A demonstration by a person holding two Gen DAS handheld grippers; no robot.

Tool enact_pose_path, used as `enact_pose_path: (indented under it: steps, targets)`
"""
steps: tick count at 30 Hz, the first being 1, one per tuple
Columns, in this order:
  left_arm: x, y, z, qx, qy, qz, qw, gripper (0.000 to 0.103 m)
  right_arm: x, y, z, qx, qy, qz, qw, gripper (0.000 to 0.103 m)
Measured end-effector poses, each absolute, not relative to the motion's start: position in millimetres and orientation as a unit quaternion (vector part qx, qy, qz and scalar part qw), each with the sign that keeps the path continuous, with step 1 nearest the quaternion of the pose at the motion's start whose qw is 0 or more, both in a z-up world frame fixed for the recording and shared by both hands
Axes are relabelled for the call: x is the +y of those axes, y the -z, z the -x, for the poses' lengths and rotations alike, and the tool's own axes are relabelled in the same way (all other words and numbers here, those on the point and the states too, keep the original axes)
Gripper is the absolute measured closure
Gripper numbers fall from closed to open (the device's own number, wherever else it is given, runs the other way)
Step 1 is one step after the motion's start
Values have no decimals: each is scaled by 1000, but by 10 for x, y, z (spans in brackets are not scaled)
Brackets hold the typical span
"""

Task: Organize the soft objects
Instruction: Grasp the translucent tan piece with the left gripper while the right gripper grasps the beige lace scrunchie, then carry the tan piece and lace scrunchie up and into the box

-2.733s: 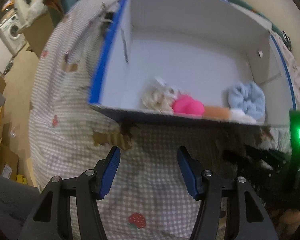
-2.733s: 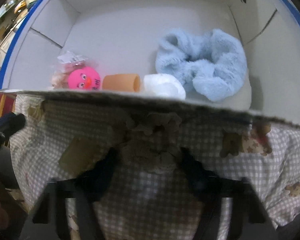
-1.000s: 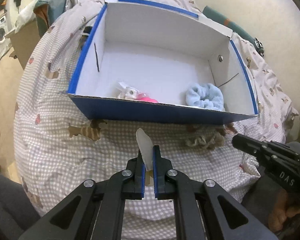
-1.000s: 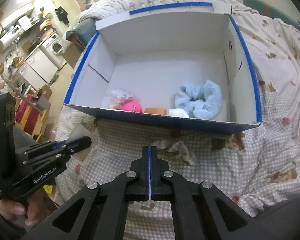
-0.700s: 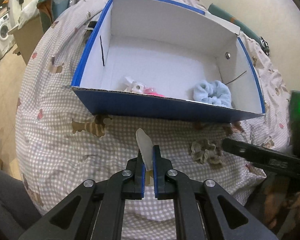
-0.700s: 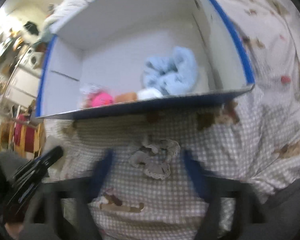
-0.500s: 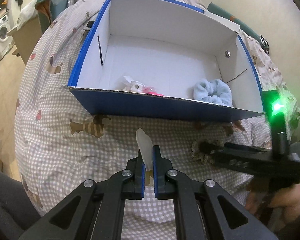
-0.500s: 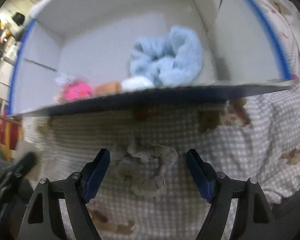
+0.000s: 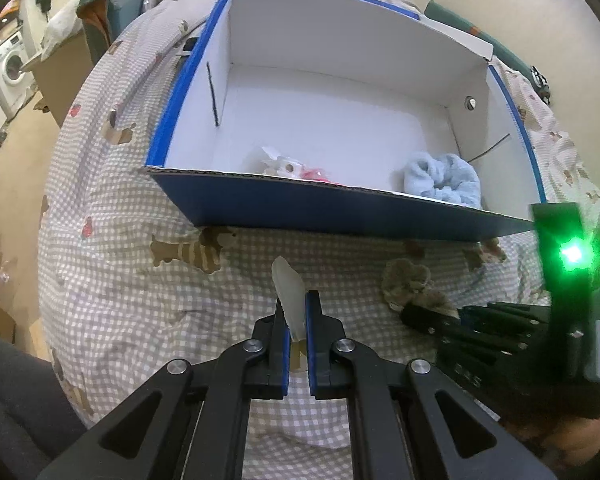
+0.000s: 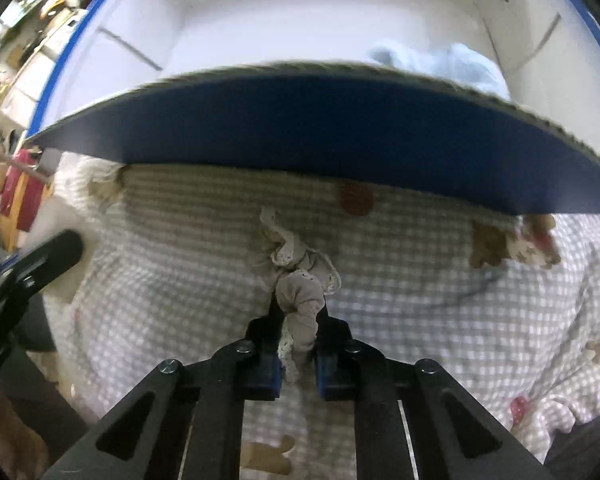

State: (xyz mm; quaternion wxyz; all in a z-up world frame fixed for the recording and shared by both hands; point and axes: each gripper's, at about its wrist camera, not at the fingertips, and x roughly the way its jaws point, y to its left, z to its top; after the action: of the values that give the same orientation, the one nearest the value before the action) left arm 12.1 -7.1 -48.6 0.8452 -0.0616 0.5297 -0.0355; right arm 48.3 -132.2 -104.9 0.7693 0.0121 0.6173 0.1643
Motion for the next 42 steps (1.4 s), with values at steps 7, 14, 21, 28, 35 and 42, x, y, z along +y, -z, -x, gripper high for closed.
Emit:
enact_pose_path:
  steps: [7, 14, 21, 28, 35, 42]
  targets:
    - [-38, 369, -68, 513, 9, 37, 858, 97, -1414, 594, -260, 573, -211, -62, 789, 90]
    - [3, -78, -69, 459, -5, 25, 888, 97, -1723, 86, -293, 513, -226, -111, 821, 90]
    - [30, -492, -355, 424, -2, 21, 906, 97, -1991, -441, -561, 427, -230, -133, 865, 90]
    - [-70, -571, -791, 431, 2, 21, 902, 97, -2169, -478, -945, 391, -216, -134, 885, 90]
    - [-221, -419, -1120, 454, 1, 10, 891, 96, -2227, -102, -1114, 414, -182, -149, 879, 90]
    - [-340, -176, -1335, 471, -7, -1, 882, 96, -2170, 83, -1188, 445, -163, -135, 870, 90]
